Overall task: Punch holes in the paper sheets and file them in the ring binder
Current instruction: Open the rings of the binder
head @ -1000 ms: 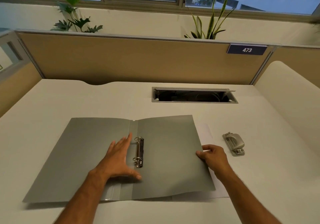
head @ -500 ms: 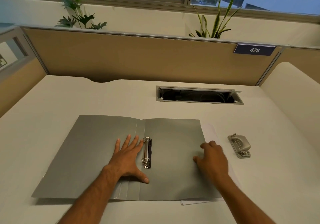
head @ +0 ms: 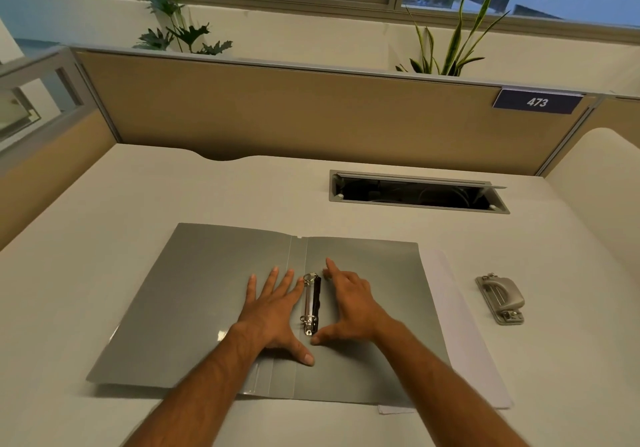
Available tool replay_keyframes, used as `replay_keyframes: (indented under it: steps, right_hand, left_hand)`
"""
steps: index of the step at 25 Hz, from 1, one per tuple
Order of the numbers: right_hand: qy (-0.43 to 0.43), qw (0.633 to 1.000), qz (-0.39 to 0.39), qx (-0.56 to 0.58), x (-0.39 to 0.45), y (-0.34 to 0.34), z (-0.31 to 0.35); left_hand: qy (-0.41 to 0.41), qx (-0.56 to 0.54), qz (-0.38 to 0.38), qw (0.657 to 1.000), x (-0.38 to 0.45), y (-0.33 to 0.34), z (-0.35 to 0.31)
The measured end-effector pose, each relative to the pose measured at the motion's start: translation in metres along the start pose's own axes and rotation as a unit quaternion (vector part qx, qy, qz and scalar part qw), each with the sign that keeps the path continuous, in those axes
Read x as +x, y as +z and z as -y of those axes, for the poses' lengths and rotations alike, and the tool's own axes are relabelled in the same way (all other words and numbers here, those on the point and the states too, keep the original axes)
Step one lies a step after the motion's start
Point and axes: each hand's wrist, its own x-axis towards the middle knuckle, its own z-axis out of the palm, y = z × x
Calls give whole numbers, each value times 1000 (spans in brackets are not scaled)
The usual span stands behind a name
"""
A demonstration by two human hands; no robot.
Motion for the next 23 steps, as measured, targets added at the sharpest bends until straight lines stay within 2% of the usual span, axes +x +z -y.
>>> replay_keyframes:
  steps: [11, 23]
  right_hand:
    - [-23, 999, 26, 9, 12, -7, 1]
    - [-41, 997, 41, -51, 14, -14, 11]
  left_hand:
    - [-6, 11, 17, 1000, 1, -2, -2]
    - [-15, 11, 26, 1000, 0, -6, -5]
